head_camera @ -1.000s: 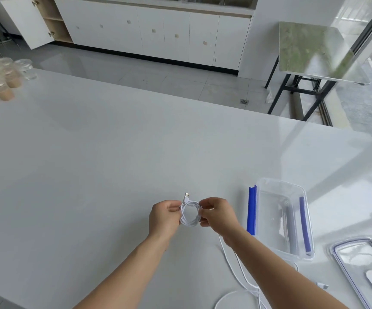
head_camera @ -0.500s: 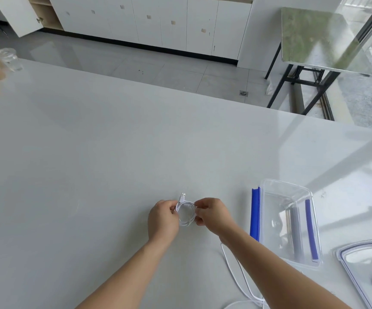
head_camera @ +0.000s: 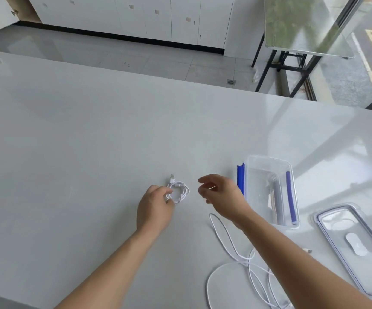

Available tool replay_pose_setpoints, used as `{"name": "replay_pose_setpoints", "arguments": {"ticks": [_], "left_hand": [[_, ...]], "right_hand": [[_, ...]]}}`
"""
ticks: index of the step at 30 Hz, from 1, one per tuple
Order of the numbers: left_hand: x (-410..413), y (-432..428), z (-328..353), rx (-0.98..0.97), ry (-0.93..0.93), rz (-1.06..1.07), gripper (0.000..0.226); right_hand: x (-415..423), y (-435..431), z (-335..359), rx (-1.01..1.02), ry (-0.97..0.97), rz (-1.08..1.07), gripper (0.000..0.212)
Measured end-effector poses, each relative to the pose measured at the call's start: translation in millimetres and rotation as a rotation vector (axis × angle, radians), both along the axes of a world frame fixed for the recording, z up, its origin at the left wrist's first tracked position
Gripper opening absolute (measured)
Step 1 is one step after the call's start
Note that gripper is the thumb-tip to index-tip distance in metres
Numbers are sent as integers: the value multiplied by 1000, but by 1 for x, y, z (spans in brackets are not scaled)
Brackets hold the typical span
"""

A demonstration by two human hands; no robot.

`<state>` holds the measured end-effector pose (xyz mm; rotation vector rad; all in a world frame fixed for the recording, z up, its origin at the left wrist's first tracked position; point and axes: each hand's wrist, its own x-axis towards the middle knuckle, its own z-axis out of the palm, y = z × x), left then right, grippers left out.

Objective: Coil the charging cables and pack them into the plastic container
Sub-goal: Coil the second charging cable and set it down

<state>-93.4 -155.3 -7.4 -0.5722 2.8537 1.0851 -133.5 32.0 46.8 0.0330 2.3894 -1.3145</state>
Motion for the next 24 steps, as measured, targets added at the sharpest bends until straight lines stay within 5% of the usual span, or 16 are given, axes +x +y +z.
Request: {"name": "replay_pose_setpoints", "arguments": {"ticks": [8,14,18,24], "left_hand": [[69,56,23,170,39,-152,28],[112,103,24,175,101,-331,28],[130,127,23,174,117,-420,30],[143,156,26,193,97,-450,25]], "right_hand": [[104,108,36,-138,118,-315,19],[164,178,-2,56,82,-522,15],[190,187,-21,374,150,-391,9],[212,171,-64,699,279,-20,28]]}}
